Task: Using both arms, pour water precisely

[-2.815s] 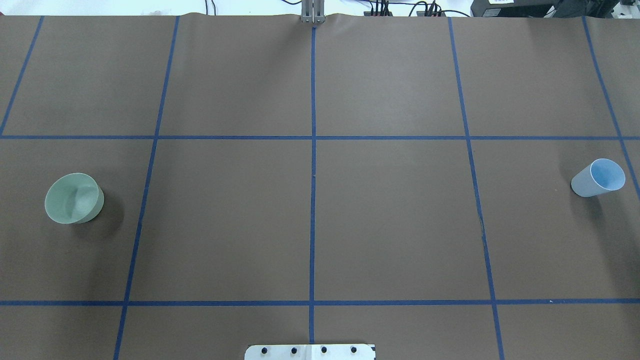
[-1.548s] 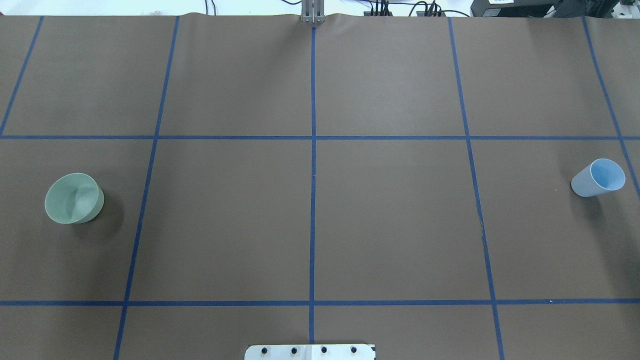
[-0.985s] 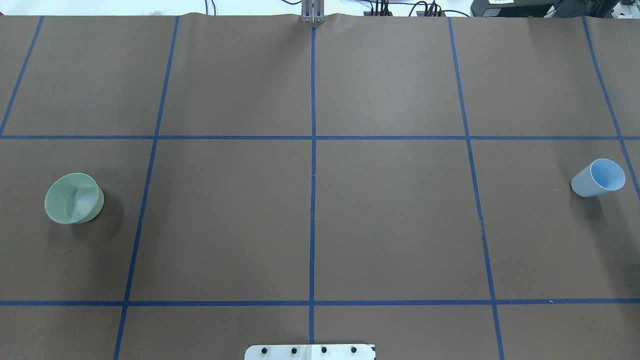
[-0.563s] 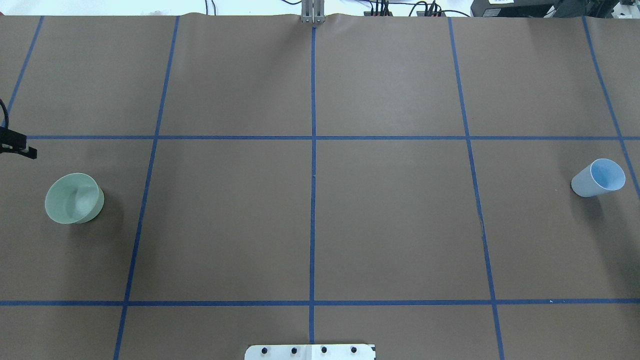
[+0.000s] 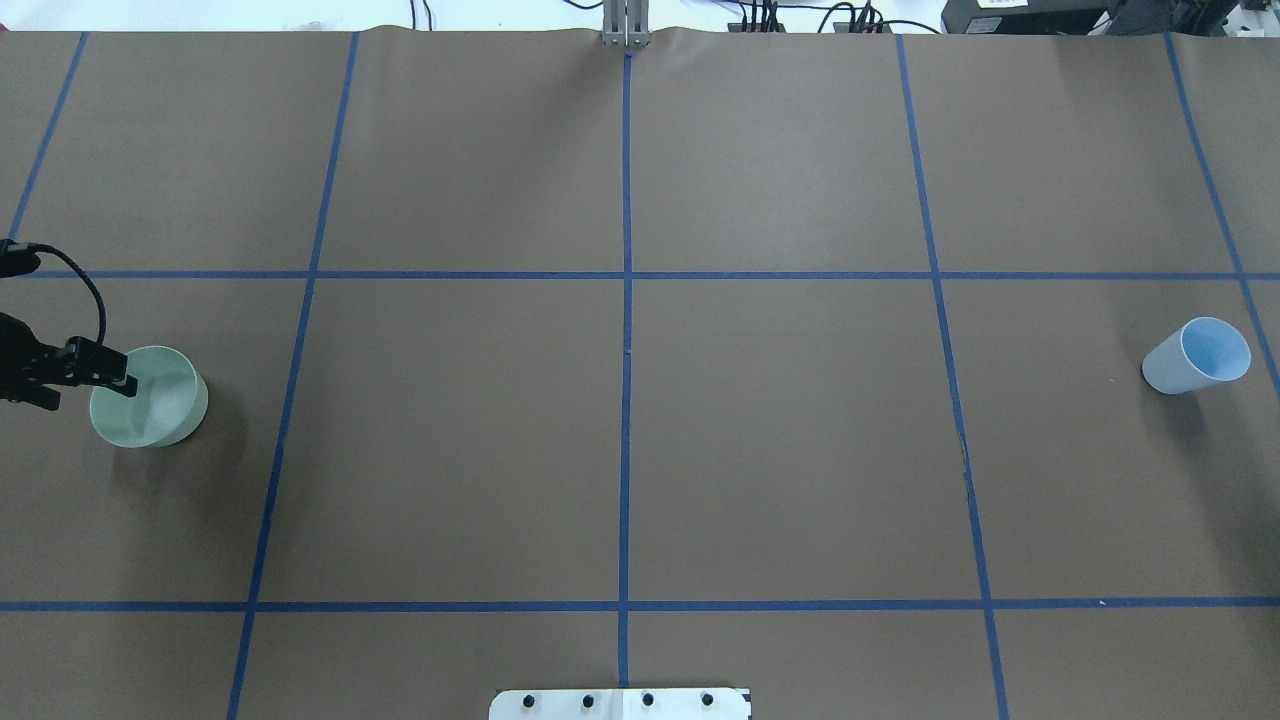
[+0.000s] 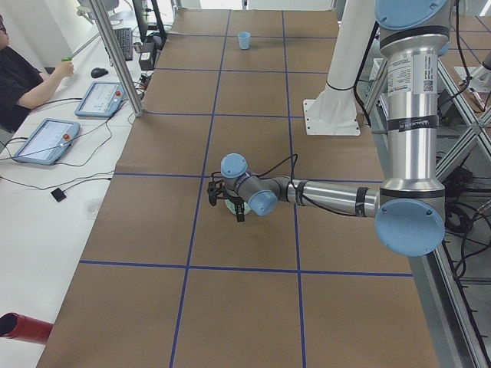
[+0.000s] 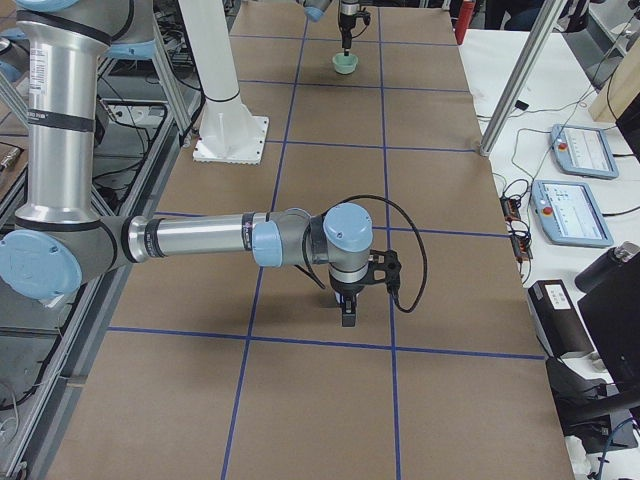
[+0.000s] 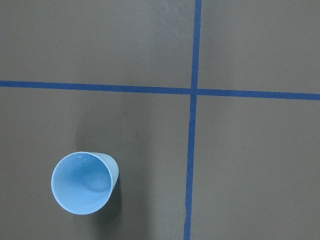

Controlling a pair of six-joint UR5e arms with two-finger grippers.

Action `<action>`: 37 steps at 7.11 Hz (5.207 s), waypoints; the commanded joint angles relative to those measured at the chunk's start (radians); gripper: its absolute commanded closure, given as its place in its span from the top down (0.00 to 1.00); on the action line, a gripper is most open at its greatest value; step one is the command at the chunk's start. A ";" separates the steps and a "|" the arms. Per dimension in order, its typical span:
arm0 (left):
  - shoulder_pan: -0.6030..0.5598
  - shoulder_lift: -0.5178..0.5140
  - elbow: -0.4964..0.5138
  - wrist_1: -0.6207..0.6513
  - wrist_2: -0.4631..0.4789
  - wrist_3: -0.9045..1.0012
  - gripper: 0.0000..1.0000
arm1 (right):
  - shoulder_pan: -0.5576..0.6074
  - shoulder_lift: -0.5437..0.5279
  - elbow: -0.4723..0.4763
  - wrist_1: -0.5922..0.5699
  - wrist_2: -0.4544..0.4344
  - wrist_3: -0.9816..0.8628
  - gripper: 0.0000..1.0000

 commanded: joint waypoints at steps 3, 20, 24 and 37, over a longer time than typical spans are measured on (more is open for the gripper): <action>0.018 0.002 0.033 0.000 0.018 -0.083 0.00 | 0.003 -0.005 0.001 0.000 0.001 0.000 1.00; 0.298 -0.923 0.349 0.256 0.188 -0.829 0.00 | 0.003 -0.002 0.000 0.002 0.001 0.000 1.00; 0.328 -0.938 0.386 0.231 0.231 -0.786 0.99 | 0.003 -0.001 0.000 0.002 0.001 0.000 1.00; 0.187 -0.641 -0.055 0.256 0.227 -0.775 1.00 | -0.634 -0.337 0.218 0.788 -0.599 1.072 1.00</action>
